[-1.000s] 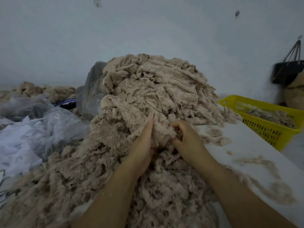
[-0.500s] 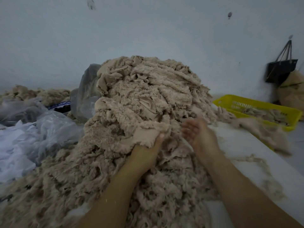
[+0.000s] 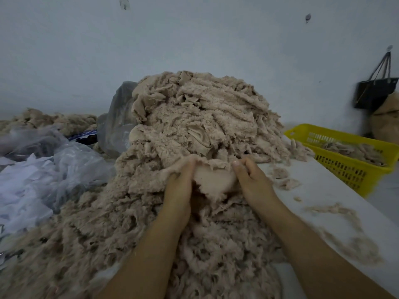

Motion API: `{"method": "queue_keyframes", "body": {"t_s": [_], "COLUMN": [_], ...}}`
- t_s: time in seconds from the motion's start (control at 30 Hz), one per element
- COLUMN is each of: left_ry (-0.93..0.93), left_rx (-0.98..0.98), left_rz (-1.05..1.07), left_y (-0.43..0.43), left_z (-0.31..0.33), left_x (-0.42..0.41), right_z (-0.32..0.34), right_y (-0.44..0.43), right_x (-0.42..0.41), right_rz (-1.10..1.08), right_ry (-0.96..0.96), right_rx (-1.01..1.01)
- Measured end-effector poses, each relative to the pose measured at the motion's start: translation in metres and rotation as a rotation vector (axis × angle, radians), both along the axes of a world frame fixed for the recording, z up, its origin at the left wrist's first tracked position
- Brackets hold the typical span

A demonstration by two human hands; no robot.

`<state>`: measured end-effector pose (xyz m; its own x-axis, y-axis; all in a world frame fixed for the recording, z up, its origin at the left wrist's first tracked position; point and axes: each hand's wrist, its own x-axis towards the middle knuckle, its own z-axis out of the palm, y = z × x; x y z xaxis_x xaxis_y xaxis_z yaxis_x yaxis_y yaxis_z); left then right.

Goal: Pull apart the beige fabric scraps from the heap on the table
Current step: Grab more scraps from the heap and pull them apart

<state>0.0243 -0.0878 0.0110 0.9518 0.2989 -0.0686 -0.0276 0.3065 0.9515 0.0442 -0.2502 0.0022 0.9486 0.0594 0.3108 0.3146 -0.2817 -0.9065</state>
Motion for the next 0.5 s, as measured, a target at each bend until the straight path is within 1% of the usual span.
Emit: {"method": "queue_keyframes", "body": {"t_s": [0.03, 0.07, 0.1, 0.17, 0.23, 0.3, 0.4, 0.43, 0.5], "left_ry": [-0.018, -0.039, -0.059, -0.096, -0.133, -0.157, -0.155, -0.145, -0.14], "left_rx": [-0.198, -0.355, -0.469, -0.628, -0.75, -0.784, -0.706, -0.658, -0.548], "left_rz": [0.017, 0.0, -0.03, -0.057, -0.032, 0.009, 0.025, 0.015, -0.02], "left_y": [0.005, 0.011, 0.017, 0.027, 0.035, 0.042, 0.043, 0.041, 0.036], "left_z": [0.001, 0.003, 0.004, 0.005, 0.005, 0.005, 0.006, 0.006, 0.008], "left_x": [0.004, 0.008, 0.009, 0.011, 0.012, 0.013, 0.013, 0.012, 0.009], "right_z": [-0.001, -0.002, -0.002, -0.004, -0.004, -0.001, 0.004, 0.004, 0.005], "right_y": [0.0, 0.0, -0.001, -0.004, -0.008, -0.014, -0.022, -0.024, -0.024], "right_x": [0.001, 0.002, 0.002, 0.003, 0.006, 0.011, 0.018, 0.02, 0.02], "right_rz": [-0.008, -0.021, -0.033, -0.056, -0.124, -0.24, -0.333, -0.339, -0.297], "right_ry": [-0.002, -0.001, 0.005, 0.053, 0.155, 0.256, 0.367, 0.372, 0.348], "right_rx": [-0.022, -0.029, -0.017, 0.048, 0.233, 0.448, 0.731, 0.799, 0.858]}}
